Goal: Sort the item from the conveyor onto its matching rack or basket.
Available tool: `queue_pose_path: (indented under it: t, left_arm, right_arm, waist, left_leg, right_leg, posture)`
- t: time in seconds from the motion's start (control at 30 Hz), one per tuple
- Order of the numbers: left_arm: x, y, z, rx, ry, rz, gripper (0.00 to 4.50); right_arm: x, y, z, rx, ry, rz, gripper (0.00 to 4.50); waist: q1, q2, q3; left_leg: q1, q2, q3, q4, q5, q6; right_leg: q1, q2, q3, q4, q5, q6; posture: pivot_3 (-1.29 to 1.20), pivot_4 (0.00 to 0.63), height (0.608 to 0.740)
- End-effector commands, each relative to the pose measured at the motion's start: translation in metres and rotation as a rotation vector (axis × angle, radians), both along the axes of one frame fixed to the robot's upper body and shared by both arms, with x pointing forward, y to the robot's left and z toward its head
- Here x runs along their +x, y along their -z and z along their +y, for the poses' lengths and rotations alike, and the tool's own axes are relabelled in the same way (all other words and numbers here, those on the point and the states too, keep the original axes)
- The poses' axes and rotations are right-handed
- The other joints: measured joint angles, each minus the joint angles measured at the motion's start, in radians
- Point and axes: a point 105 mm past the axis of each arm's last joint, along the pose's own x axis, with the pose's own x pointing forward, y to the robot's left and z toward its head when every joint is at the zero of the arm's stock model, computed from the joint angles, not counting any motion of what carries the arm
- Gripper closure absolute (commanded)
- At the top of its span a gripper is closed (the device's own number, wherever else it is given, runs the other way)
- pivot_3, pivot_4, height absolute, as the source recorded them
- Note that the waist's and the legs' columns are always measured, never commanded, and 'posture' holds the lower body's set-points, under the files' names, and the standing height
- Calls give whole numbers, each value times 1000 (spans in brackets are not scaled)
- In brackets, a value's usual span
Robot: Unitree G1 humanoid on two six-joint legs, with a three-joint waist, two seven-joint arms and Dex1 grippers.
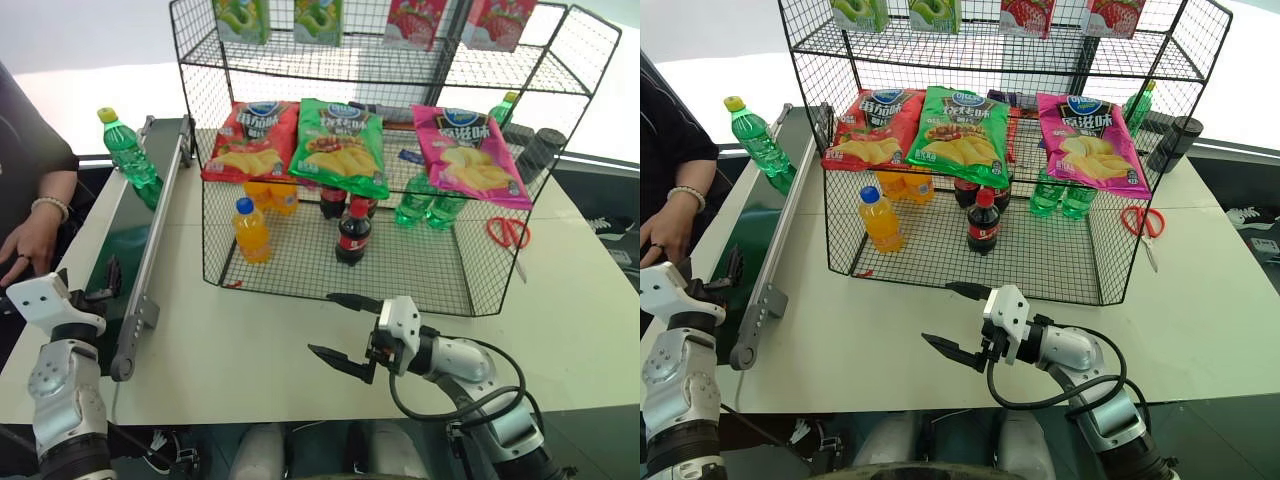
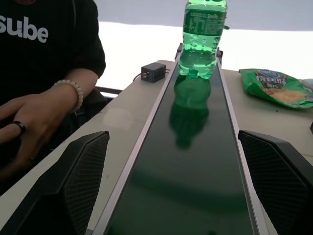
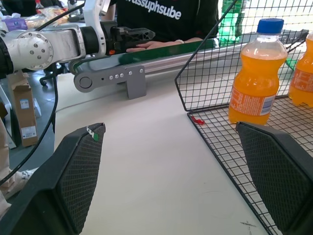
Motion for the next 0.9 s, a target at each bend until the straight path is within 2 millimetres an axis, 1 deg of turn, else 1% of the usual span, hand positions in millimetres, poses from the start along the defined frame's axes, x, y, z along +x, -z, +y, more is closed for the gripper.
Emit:
queue_pose_path:
  t: [0.03,0.43,0.7,0.9]
  left_arm:
    - [1,-7,-1,35,-1,-27,0]
    - [6,0,-7,38,1,-23,0]
    - [9,0,-6,35,-3,-33,0]
    - [10,-1,-6,36,-2,-38,0]
  right_arm:
    - [-1,-10,4,15,-21,-37,48]
    - [0,-15,8,16,-62,-45,48]
    - [2,-20,11,19,-83,-50,48]
    - [-1,-24,15,14,-148,-71,48]
  waist:
    - [0,0,0]
    - [0,0,0]
    - [0,0,0]
    - [0,0,0]
  left_leg:
    - [0,0,0,0,0,0]
    - [0,0,0,0,0,0]
    - [0,0,0,0,0,0]
    - [0,0,0,0,0,0]
  right_leg:
    - [0,0,0,0,0,0]
    - [0,0,0,0,0,0]
    - [0,0,0,0,0,0]
    - [0,0,0,0,0,0]
  posture:
    - [0,150,724]
    - [0,150,724]
    - [0,150,724]
    - [0,150,724]
